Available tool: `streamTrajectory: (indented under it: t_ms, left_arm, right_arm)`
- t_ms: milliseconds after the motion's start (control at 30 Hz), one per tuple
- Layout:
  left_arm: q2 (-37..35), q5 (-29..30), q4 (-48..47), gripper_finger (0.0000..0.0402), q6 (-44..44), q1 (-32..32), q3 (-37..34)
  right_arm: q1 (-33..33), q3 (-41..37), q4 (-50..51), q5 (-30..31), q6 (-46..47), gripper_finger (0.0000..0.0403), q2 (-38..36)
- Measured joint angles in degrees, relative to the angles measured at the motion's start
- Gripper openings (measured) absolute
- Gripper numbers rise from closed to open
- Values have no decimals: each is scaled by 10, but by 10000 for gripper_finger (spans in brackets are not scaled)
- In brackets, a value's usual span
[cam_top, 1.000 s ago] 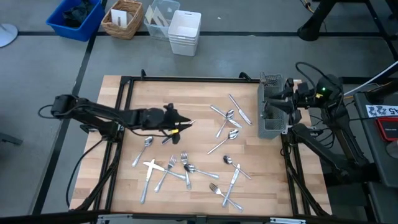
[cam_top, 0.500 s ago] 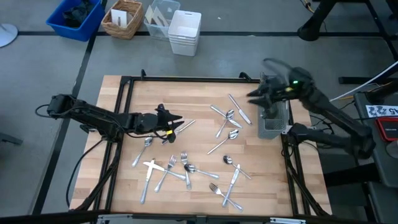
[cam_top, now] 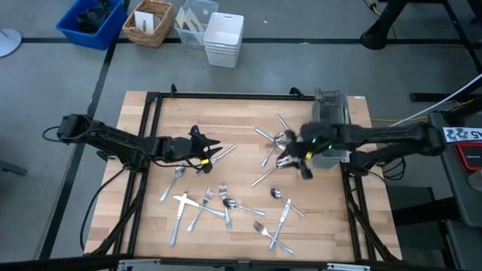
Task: Sort silverware
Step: Put the spoon into the right section of the utensil holder
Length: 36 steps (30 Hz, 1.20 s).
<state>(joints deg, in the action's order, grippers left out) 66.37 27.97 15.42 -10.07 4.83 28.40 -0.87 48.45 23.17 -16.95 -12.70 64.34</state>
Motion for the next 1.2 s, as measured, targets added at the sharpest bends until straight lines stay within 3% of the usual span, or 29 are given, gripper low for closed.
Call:
streamTrajectory:
  t_ms: [233,500,633,1200]
  left_arm:
    - [0,0,-4,109,0,0,0]
    - [0,-1,-21,109,-17,0,1]
    - [0,-1,-30,109,-20,1,1]
    - [0,-1,-43,109,-33,1,1]
  right_arm:
    - [81,0,-7,24,7,143,116]
    - [95,0,-40,29,7,143,225]
    - [95,0,-54,51,-5,143,247]
    - [95,0,-62,28,-13,143,269]
